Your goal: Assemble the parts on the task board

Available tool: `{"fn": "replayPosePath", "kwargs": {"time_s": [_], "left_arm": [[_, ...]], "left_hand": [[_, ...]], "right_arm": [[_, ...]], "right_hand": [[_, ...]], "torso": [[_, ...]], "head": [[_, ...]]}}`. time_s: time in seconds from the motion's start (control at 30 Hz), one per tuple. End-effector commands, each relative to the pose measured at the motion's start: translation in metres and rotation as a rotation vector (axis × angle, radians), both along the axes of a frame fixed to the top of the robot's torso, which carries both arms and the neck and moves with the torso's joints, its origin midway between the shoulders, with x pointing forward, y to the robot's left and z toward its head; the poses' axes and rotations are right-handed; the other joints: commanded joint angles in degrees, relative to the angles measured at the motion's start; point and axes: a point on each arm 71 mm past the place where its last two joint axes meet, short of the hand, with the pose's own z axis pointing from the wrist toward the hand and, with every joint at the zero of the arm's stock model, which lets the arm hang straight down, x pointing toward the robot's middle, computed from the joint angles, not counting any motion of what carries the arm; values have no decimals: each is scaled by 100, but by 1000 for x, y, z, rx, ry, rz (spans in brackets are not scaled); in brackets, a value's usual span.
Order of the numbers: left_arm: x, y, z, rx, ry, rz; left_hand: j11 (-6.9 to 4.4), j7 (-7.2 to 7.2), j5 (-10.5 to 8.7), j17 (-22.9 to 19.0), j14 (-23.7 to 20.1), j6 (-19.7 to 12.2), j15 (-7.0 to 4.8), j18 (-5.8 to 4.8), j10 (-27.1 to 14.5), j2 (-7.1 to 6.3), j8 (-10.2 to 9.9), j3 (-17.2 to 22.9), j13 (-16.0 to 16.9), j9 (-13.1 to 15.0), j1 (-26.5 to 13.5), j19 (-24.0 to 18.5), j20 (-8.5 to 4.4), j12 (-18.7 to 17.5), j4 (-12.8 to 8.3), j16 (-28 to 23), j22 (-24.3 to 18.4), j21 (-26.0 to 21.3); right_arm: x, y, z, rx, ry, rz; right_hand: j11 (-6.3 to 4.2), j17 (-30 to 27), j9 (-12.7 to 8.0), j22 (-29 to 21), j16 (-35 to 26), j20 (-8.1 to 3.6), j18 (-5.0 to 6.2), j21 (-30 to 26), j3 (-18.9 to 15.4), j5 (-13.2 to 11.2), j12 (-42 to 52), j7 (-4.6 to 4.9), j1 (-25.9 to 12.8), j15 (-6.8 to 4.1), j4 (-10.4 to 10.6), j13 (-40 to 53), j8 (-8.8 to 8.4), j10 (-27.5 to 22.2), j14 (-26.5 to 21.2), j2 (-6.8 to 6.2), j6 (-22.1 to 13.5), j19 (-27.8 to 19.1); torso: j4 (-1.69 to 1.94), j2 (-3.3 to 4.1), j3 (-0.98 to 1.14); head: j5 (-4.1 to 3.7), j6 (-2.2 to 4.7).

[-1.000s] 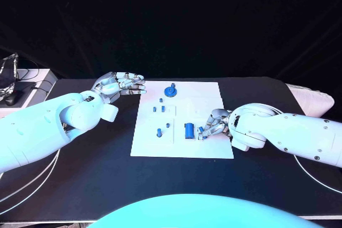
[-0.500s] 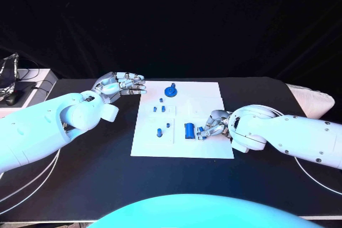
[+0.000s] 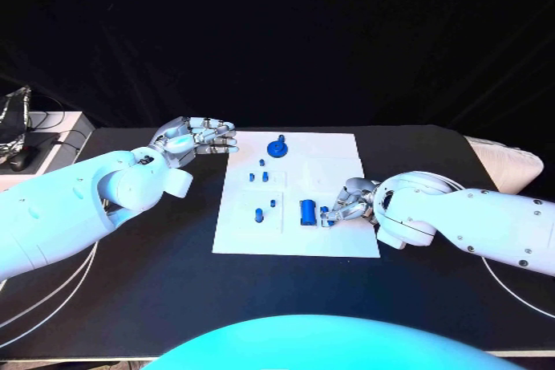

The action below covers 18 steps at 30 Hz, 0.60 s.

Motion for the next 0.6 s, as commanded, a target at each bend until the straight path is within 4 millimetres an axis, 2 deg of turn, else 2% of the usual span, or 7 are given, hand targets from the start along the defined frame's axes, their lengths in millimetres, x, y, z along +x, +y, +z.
{"fn": "replayPosePath", "kwargs": {"time_s": [0.03,0.6], "left_arm": [[0,-2,1,-12,-3,-16],[0,-2,1,-9,0,-17]], "left_hand": [[22,2,32,7,11,-18,34,33,-12,51,-26,3,-6,-5,-17,30,3,-21,38,-30,-5,-32],[22,2,32,7,11,-18,34,33,-12,51,-26,3,-6,-5,-17,30,3,-21,38,-30,-5,-32]], "right_arm": [[0,0,1,1,-18,3],[-9,0,2,50,37,-9]], "right_hand": [[-10,1507,-2,1305,37,-15,-61,16,-10,-29,12,10,-77,-4,34,1426,3,534,588,-2,44,439],[-14,1507,-1,1306,37,-17,-62,20,-22,-25,18,5,-82,-8,42,1430,9,537,588,-5,52,440]], "torso": [[1,1,0],[-1,-3,-4]], "head": [[-10,1],[4,1]]}}
